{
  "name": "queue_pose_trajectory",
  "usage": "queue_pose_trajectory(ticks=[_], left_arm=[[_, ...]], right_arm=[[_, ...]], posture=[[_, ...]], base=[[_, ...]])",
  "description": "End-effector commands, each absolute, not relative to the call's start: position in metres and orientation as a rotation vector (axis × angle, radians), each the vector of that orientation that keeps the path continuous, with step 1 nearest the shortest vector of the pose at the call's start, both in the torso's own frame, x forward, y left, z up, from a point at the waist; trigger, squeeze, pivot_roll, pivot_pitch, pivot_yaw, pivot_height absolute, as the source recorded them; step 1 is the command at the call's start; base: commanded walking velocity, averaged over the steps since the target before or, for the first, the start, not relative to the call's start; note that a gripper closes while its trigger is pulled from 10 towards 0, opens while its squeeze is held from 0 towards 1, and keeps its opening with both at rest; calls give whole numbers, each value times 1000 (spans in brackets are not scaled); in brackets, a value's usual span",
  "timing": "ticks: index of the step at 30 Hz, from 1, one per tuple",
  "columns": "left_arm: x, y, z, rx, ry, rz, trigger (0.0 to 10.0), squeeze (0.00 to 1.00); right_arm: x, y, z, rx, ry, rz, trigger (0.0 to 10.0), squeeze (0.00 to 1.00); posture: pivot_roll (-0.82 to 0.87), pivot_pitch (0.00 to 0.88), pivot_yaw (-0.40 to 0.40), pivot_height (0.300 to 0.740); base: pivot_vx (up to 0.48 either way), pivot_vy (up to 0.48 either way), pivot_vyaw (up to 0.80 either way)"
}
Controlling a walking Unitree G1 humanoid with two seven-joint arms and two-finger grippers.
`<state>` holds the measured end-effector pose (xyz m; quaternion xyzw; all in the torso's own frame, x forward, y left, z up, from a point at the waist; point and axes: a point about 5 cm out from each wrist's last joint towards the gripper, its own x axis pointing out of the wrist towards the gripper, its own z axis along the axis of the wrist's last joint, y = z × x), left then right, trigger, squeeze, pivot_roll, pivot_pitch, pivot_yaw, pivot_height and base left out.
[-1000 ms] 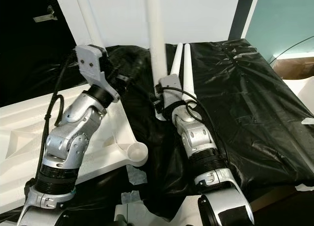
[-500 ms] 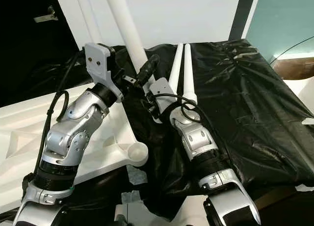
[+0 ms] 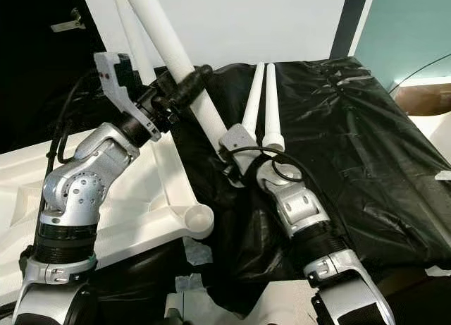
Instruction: Building children table
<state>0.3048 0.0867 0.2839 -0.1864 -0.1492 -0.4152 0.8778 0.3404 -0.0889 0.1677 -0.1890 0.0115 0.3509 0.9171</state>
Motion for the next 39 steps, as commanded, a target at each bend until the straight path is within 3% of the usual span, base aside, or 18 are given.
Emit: queue_pose_trajectory(ticks=[1,10,11,12,13,23,24,32,39], left_arm=[[298,80,288,-376,-339,-968,0,0],[296,69,288,-389,-323,-982,0,0],[297,68,289,-371,-312,-971,1922,0],[297,67,290,-358,-305,-962,1922,0],[297,65,292,-350,-302,-959,9961,0],[306,55,299,-374,-282,-797,10000,0],[308,54,301,-395,-282,-757,10000,0],[322,50,302,-400,-227,-530,10000,0],[326,41,303,-391,-204,-443,10000,0]], right_arm=[[340,-86,172,-390,6,735,10000,0],[341,-85,174,-382,4,743,10000,0],[342,-86,175,-378,2,739,10000,75],[342,-87,176,-375,0,736,10000,75],[343,-88,177,-358,5,729,10000,1000],[345,-86,182,-354,-45,655,10000,1000],[345,-84,182,-349,-55,634,10000,0],[345,-63,184,-352,-104,516,10000,0],[346,-47,182,-356,-116,428,10000,0]], posture=[[90,0,48,740],[94,1,47,740],[95,6,46,740],[95,6,46,740],[95,9,46,740],[111,17,37,740],[111,17,37,740],[112,19,34,740],[118,19,31,740]], base=[[0,0,0],[0,0,0],[0,0,0],[0,0,0],[0,0,0],[0,0,0],[0,0,0],[0,0,0],[0,0,0]])
